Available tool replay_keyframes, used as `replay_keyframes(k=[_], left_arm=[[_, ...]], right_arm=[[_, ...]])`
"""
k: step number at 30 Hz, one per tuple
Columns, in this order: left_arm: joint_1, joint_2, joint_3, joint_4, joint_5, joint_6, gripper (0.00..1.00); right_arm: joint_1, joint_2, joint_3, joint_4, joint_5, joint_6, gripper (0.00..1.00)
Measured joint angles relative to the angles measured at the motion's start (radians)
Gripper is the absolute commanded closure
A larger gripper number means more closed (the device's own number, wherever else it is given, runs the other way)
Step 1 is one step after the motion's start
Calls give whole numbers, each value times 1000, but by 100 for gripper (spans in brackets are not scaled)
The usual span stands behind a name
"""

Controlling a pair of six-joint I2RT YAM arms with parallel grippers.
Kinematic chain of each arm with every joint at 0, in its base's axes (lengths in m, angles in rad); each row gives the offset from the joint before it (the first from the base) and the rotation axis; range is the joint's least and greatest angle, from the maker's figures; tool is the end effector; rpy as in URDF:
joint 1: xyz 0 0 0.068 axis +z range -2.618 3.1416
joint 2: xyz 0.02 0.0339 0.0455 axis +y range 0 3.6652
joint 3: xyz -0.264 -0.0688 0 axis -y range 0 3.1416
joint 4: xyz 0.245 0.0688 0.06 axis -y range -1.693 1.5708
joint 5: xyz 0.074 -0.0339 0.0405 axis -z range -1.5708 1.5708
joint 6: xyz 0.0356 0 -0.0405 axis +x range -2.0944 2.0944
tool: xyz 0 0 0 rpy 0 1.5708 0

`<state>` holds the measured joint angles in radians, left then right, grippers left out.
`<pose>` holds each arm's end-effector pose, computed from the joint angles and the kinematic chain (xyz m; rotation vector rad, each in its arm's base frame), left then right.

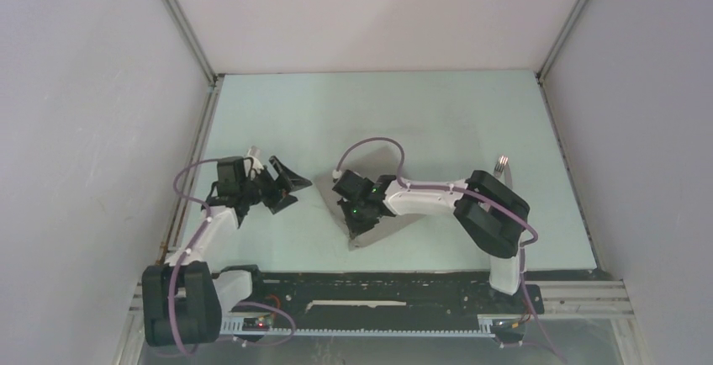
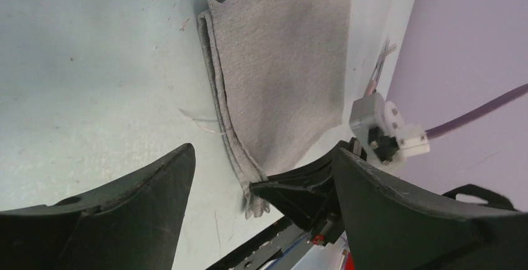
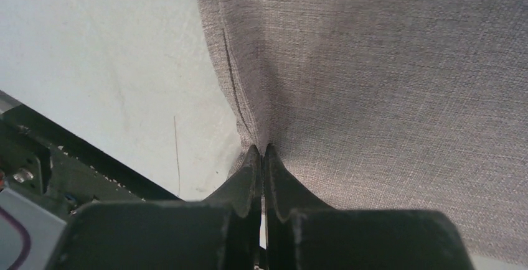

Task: Fold the napkin into a case and place the utensils inside
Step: Pick up the lower triangle-folded napkin from the center of the board, then fold the lower triangle-folded napkin at the center of the board.

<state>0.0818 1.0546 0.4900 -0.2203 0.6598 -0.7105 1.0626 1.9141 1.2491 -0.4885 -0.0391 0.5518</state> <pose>0.2021 -0.0053 0.1905 -0.6060 2.3232 -1.0787 0.1852 0.3354 0.1580 -0.7296 2.7477 0.4732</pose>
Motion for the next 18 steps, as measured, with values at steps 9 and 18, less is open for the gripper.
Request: replay_keyframes(k=[9,18], left_arm=[[-47,127,-30,150,-1,-85,15],[-105,227,-30,272,-3,-137,21]], right_arm=[[-137,-56,-114,112,-184,-14,100],[-220,-109,-190,216,-328,-4,100]])
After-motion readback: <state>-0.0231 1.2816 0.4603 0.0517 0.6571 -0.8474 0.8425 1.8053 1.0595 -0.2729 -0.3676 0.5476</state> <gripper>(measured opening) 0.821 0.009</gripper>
